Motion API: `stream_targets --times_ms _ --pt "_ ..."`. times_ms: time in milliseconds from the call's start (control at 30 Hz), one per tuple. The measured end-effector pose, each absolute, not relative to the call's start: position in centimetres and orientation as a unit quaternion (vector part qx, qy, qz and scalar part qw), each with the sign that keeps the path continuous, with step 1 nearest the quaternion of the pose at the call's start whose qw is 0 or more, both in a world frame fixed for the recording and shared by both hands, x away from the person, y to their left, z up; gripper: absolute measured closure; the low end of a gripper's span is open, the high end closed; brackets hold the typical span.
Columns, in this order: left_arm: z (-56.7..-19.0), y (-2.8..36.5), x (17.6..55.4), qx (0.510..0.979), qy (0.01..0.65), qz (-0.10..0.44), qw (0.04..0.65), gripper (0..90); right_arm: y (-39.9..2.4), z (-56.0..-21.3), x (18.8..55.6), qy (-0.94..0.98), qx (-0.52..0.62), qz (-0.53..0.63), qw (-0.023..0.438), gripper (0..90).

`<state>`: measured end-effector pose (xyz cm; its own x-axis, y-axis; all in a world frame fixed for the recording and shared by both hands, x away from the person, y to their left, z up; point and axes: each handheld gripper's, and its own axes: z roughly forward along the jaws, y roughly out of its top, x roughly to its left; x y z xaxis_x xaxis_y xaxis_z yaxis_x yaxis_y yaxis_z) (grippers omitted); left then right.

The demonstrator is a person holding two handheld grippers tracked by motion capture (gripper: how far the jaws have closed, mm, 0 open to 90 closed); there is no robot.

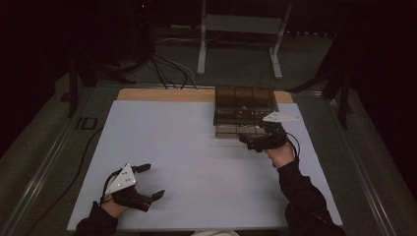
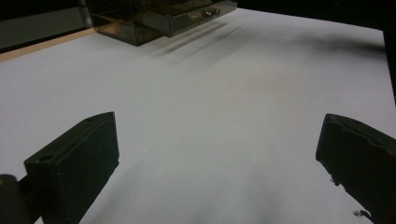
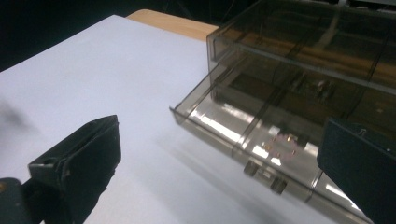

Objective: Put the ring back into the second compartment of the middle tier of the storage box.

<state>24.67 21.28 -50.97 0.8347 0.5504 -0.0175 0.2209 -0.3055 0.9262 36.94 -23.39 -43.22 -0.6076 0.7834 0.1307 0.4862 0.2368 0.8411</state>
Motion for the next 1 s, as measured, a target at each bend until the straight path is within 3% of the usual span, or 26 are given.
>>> stream_targets --times_ms 1000 --pt "-50.9 21.3 24.7 0.793 0.243 0.154 0.537 0.8 -27.1 -49.1 29.9 0.778 0.384 0.472 0.154 0.0"
